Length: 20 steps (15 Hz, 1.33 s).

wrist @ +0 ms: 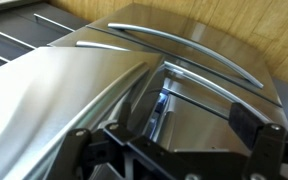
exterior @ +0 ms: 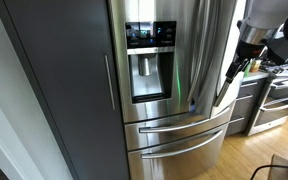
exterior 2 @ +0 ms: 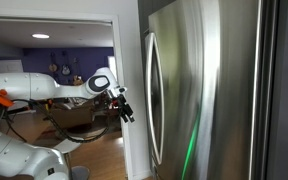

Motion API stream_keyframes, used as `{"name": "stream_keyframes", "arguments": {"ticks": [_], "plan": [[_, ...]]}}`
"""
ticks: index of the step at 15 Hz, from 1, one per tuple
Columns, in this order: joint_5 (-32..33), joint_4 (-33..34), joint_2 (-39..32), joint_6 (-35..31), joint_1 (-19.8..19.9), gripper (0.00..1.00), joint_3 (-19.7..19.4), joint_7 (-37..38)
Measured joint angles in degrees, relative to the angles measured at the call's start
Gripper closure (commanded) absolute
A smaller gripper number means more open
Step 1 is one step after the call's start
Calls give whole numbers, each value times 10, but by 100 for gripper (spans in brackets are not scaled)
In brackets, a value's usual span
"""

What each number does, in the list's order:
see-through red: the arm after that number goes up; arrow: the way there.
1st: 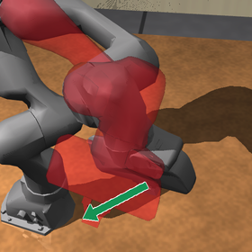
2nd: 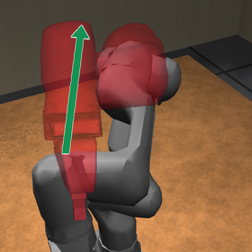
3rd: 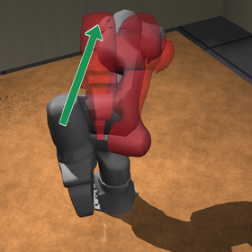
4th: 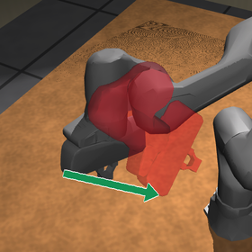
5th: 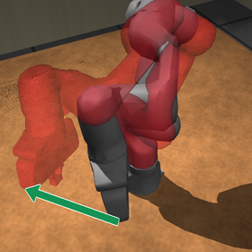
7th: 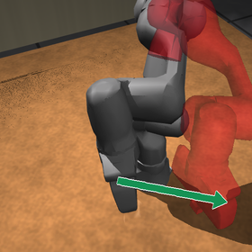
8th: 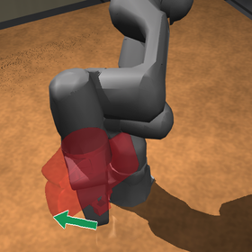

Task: Close the top right fridge door

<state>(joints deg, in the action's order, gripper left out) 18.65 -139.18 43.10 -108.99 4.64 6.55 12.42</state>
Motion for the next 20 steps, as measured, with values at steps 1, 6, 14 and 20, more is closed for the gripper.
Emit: {"name": "stream_keyframes", "arguments": {"ticks": [1,6,14,20], "plan": [[18,0,11,5,4,0,-6,-15],[109,-4,48,-19,13,0,-49,-102],[155,-23,55,-191,16,0,-144,-192],[154,-24,55,-203,16,0,-151,-196]]}}
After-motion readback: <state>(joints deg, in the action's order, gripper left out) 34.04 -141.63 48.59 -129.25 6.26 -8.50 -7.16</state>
